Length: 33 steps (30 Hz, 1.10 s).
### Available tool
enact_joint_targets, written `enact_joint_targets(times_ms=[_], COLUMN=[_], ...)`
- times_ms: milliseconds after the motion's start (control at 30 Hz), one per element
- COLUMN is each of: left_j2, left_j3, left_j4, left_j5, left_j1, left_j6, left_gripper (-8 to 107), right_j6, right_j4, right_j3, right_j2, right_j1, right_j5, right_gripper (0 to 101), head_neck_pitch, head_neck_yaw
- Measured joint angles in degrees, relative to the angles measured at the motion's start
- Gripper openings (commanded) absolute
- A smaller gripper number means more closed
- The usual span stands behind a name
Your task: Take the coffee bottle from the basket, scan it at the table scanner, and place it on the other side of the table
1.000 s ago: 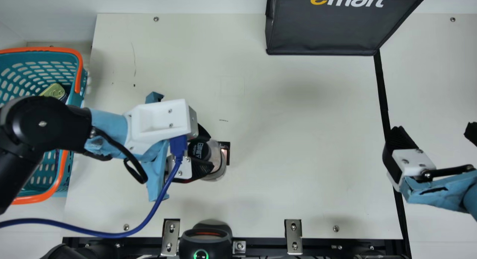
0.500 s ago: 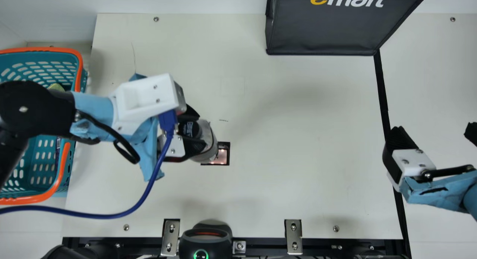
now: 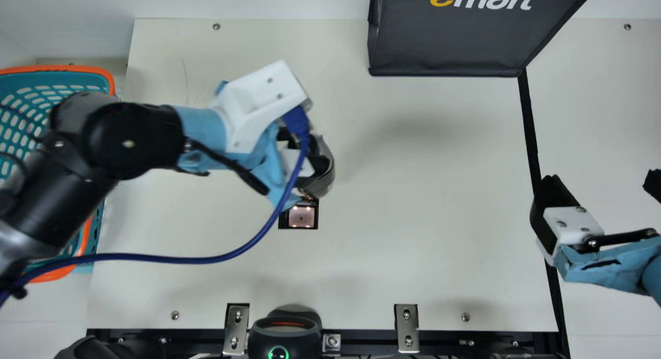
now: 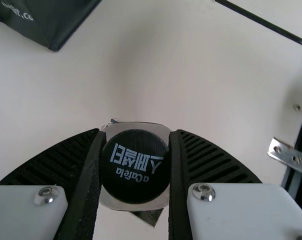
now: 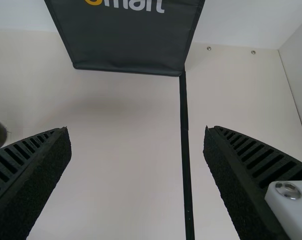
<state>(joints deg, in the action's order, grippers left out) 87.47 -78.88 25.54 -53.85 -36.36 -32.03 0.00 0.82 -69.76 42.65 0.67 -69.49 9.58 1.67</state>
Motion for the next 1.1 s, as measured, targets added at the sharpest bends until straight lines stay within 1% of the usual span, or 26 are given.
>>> enact_joint_targets(times_ms=[233, 400, 533, 667, 867, 1100], left_j2=[6.0, 10.1, 12.7, 15.0, 16.8, 17.2], left_j3=[-3.6, -6.2, -7.9, -9.4, -10.5, -9.9], left_j4=[-6.7, -11.1, -14.4, -17.3, -19.8, -20.9], left_j5=[7.6, 11.0, 11.5, 10.6, 9.5, 8.9], left_j1=[-6.4, -9.6, -11.7, -13.6, -15.2, -15.7], left_j6=[13.8, 22.8, 29.1, 34.5, 39.7, 42.2], left_gripper=[-8, -8, -8, -8, -8, 15], right_j6=[0.0, 0.0, 0.0, 0.0, 0.0, 0.0], right_j4=[0.0, 0.0, 0.0, 0.0, 0.0, 0.0], right_j3=[0.0, 0.0, 0.0, 0.0, 0.0, 0.0], right_j2=[0.0, 0.0, 0.0, 0.0, 0.0, 0.0], right_j1=[0.0, 0.0, 0.0, 0.0, 0.0, 0.0], right_j5=[0.0, 0.0, 0.0, 0.0, 0.0, 0.0], right_gripper=[95, 95, 95, 95, 95, 95], head_neck_pitch=[0.0, 0.0, 0.0, 0.0, 0.0, 0.0], head_neck_yaw=[0.0, 0.0, 0.0, 0.0, 0.0, 0.0])
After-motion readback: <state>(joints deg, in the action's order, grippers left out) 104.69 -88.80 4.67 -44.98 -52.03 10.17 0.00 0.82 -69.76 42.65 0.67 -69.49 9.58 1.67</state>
